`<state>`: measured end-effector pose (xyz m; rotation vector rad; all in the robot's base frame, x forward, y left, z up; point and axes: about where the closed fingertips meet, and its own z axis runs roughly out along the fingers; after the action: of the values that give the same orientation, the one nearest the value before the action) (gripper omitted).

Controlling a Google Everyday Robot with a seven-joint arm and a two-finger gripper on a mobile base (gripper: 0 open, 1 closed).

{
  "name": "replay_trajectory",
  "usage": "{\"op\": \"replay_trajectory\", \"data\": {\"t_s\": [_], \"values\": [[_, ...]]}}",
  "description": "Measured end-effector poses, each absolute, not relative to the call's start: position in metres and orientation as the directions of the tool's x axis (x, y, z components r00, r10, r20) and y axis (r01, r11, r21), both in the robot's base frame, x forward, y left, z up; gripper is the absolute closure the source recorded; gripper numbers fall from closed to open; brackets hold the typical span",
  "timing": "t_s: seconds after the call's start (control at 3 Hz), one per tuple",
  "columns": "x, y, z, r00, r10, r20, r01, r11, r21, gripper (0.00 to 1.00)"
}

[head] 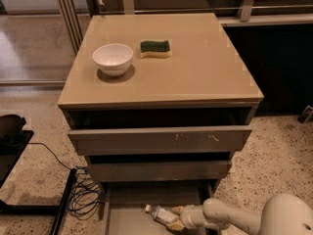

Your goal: Pick blue plastic bottle from bottom drawer and place on counter

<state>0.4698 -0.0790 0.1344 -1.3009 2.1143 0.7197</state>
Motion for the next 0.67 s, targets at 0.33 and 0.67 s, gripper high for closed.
{"op": "replay_trajectory", "data": {"t_s": [0.33,0.67], "values": [[0.465,-0.08,0.141,-0.374,-0.61,-0.699,-0.913,0.374,0.162,1.0],[0.453,-0.098,0.169,-0.334,-0.596,-0.73,-0.927,0.348,0.14,1.0]]}}
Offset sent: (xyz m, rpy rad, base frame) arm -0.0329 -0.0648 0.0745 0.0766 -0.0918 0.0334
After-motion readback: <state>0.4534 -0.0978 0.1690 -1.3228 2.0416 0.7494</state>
